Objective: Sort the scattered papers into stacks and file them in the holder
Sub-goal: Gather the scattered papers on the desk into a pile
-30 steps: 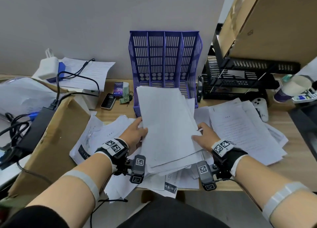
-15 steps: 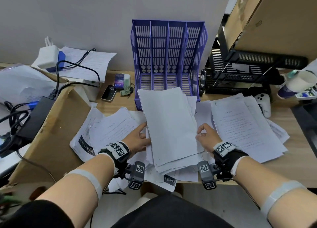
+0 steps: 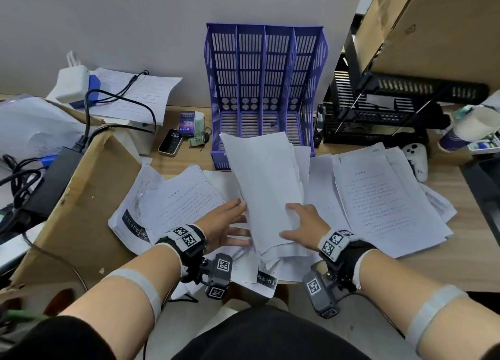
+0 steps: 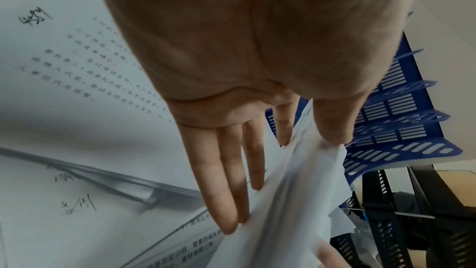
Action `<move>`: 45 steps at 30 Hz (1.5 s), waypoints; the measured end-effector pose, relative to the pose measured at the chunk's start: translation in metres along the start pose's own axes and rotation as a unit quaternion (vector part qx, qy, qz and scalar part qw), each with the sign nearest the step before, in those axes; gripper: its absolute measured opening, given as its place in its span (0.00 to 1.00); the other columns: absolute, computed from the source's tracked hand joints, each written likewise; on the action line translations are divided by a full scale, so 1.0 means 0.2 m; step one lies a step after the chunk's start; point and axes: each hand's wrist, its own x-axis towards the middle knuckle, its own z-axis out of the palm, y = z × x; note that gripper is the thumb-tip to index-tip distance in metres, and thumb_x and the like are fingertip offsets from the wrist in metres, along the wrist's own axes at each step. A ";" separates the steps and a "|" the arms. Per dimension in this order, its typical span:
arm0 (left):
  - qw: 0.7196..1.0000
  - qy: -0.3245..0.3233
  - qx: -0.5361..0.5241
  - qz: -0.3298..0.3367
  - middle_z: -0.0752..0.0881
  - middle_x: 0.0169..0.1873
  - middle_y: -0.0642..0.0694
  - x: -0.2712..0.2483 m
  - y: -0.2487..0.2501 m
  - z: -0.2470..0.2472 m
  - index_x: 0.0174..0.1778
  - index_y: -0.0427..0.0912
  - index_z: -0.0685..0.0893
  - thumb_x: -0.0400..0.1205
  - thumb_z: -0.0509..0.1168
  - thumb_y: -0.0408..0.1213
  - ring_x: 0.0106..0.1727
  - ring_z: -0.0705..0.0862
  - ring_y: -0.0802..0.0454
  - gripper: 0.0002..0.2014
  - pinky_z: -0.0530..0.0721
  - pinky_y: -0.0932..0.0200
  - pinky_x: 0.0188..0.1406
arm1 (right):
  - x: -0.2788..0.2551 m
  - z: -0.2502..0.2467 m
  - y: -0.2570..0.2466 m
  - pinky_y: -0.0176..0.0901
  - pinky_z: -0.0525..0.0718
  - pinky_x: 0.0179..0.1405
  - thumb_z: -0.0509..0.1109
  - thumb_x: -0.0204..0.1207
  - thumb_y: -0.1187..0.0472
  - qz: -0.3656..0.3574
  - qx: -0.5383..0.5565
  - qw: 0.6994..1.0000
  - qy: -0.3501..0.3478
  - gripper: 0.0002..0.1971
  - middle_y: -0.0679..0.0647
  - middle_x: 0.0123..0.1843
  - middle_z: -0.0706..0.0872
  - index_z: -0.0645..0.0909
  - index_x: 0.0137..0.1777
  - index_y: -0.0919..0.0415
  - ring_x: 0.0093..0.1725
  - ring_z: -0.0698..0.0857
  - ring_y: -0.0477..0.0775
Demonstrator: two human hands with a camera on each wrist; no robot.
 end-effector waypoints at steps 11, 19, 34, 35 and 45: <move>0.995 0.084 0.048 0.039 0.90 0.58 0.40 0.07 -0.04 0.02 0.70 0.42 0.80 0.86 0.60 0.28 0.58 0.90 0.38 0.16 0.89 0.41 0.56 | -0.08 0.10 -0.09 0.76 0.41 0.80 0.73 0.56 0.25 -0.100 -0.328 0.932 0.119 0.61 0.58 0.80 0.16 0.43 0.85 0.40 0.80 0.19 0.61; 0.996 0.077 -0.007 0.053 0.90 0.59 0.39 0.06 0.01 0.02 0.69 0.40 0.79 0.87 0.58 0.28 0.56 0.90 0.40 0.15 0.90 0.42 0.56 | -0.12 0.06 -0.11 0.78 0.43 0.78 0.72 0.66 0.36 -0.202 -0.379 0.880 0.205 0.30 0.61 0.88 0.41 0.76 0.71 0.38 0.86 0.34 0.67; 0.994 0.097 0.008 0.039 0.90 0.54 0.31 0.08 -0.03 0.04 0.65 0.32 0.82 0.86 0.57 0.25 0.41 0.93 0.41 0.14 0.92 0.51 0.44 | 0.01 0.07 -0.04 0.53 0.73 0.76 0.74 0.70 0.55 -0.228 -0.248 0.942 -0.007 0.44 0.45 0.87 0.50 0.53 0.83 0.41 0.85 0.57 0.50; 0.994 0.103 0.013 0.039 0.90 0.54 0.30 0.08 -0.03 0.04 0.64 0.32 0.82 0.86 0.57 0.25 0.40 0.92 0.42 0.14 0.92 0.52 0.44 | 0.01 0.08 -0.03 0.53 0.76 0.74 0.75 0.69 0.53 -0.230 -0.252 0.940 -0.007 0.46 0.45 0.87 0.50 0.51 0.83 0.40 0.84 0.58 0.51; 0.989 0.148 0.005 0.021 0.89 0.49 0.34 0.09 0.02 -0.02 0.65 0.27 0.80 0.88 0.56 0.29 0.36 0.91 0.46 0.14 0.93 0.54 0.39 | 0.00 0.06 -0.04 0.47 0.80 0.64 0.60 0.83 0.55 -0.242 -0.210 0.947 0.036 0.20 0.44 0.72 0.81 0.74 0.74 0.41 0.69 0.80 0.53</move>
